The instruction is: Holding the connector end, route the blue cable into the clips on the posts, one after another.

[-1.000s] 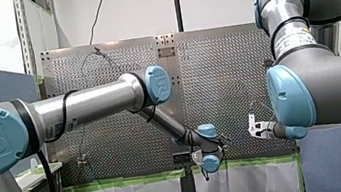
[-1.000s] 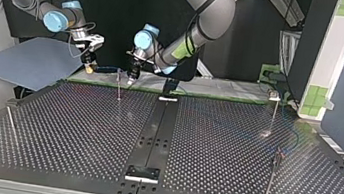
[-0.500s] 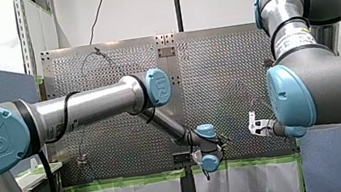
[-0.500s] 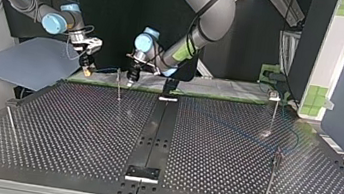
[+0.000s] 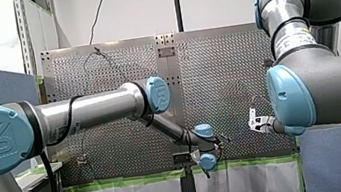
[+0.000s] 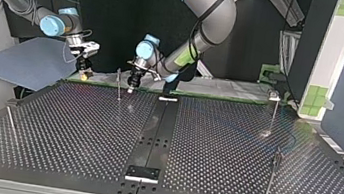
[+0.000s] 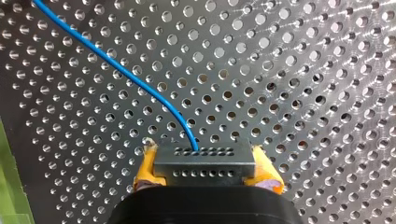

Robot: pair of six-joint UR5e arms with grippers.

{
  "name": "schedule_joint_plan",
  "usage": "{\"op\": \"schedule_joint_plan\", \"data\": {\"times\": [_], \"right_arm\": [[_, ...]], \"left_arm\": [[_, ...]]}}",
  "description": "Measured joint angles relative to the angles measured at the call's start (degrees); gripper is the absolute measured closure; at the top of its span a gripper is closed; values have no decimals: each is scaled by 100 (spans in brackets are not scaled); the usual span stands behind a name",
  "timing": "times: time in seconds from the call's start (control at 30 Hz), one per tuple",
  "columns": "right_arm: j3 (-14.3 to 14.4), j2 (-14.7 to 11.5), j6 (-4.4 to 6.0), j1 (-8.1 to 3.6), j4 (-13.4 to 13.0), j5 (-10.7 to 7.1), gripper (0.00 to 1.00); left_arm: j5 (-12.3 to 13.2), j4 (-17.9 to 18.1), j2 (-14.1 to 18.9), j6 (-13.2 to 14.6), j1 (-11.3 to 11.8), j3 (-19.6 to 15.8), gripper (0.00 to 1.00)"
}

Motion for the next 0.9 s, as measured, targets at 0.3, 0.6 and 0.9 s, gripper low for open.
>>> {"op": "schedule_joint_plan", "data": {"times": [0.3,0.6,0.9], "right_arm": [[-11,8,-1,-1,-60,-1,100],[-145,145,43,6,-65,-1,100],[-302,282,-18,-1,96,-1,100]], "left_arm": [[-36,-44,2,6,-17,162,100],[-169,-141,3,115,71,172,100],[-275,-191,3,270,105,173,100]]}}
